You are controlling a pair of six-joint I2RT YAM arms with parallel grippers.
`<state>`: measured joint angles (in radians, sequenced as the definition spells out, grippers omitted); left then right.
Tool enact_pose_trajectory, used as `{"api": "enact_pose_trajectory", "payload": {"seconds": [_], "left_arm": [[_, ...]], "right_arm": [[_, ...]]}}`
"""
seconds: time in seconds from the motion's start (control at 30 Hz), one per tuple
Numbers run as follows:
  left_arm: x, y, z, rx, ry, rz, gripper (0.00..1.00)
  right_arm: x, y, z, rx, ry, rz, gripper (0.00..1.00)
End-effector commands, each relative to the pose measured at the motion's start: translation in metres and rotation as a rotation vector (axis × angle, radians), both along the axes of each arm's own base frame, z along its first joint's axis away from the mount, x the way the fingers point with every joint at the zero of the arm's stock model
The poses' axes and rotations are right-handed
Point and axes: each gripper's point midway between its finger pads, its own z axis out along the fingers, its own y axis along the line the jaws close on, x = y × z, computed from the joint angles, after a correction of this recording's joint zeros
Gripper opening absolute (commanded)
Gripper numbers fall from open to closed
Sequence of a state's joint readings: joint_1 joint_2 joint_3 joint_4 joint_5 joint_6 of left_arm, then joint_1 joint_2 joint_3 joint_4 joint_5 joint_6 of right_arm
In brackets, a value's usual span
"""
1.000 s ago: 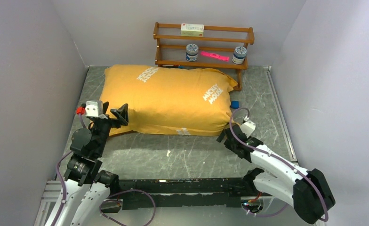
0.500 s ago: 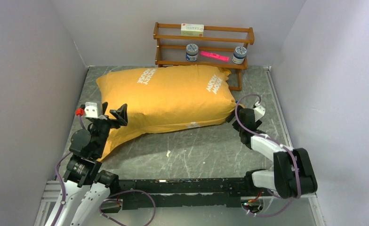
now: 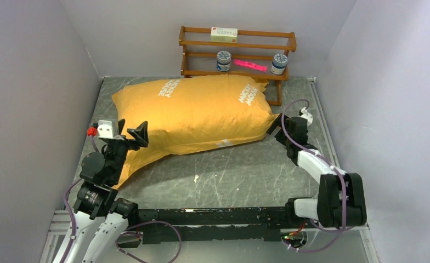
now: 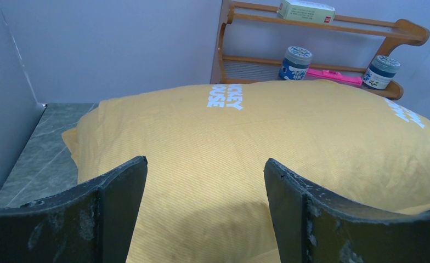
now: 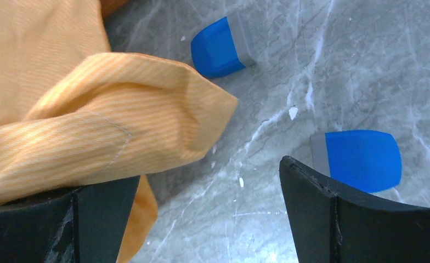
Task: Remove the pillowcase from the pillow
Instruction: Turn over the pillow at the center of the board.
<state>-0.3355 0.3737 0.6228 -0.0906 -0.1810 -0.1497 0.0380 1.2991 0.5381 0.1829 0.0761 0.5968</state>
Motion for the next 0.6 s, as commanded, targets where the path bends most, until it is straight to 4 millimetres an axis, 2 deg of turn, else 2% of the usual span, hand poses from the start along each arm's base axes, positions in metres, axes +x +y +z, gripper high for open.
{"api": "enact_pose_trajectory", "payload": {"seconds": [0.0,0.13,0.3,0.37,0.57], "left_arm": [[-0.002,0.002,0.006,0.012,-0.030,0.006,0.83],[-0.003,0.003,0.006,0.010,-0.032,0.008,0.83],[-0.005,0.003,0.008,0.006,-0.041,0.007,0.83],[-0.005,0.003,0.008,0.007,-0.040,0.007,0.83],[-0.007,0.001,0.009,0.005,-0.046,0.000,0.83]], "right_arm": [[-0.005,-0.001,0.040,0.008,-0.077,-0.010,1.00],[-0.026,-0.020,0.042,-0.023,-0.057,-0.122,1.00],[-0.062,-0.055,0.019,-0.066,0.043,-0.335,0.98],[-0.069,-0.059,0.008,-0.044,0.072,-0.368,0.98],[-0.089,-0.100,-0.018,-0.071,0.212,-0.573,1.00]]}}
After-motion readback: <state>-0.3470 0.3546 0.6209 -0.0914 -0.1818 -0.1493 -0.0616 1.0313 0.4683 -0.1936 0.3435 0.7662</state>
